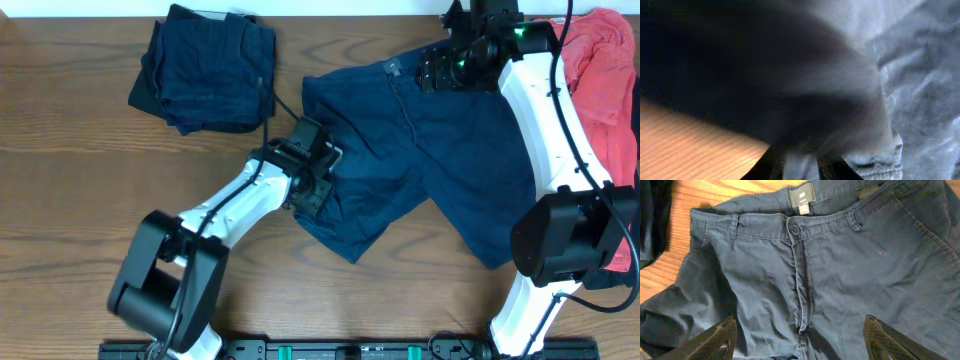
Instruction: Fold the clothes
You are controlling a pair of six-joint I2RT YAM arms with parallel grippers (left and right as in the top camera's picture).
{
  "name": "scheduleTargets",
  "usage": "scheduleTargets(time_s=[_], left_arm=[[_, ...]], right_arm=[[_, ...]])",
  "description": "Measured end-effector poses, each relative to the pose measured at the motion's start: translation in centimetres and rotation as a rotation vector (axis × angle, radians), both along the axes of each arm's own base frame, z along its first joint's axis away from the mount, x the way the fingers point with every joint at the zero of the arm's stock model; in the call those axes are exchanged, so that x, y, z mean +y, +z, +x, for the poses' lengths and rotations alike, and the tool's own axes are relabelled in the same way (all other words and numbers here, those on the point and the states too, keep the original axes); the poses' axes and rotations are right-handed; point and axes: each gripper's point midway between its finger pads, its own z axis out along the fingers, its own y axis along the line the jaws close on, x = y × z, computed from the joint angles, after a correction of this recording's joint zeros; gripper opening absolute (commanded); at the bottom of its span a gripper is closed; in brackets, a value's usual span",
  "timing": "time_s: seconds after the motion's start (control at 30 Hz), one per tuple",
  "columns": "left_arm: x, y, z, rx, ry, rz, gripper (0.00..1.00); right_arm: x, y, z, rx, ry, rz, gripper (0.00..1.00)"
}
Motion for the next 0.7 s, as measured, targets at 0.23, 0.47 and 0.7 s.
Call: scheduleTargets(time_s=[0.23,0.47,0.7], left_arm=[[4.3,5.7,1.9,-0.100,0.266,-0.028,0.25],[3.9,6.3,1.5,-0.080,0.273,-0.076,0.34],[2.4,3.8,0.6,-0.026,0.094,-0.038,0.48]], right_arm=[[0.0,0.0,-0.1,0.003,0.000,0.000,0.79],[0.0,-0.2,-0.3,0.012,0.006,-0.005,0.80],[-0.7,-0.7,-1.2,0.052,0.003,-0.046,0.81]])
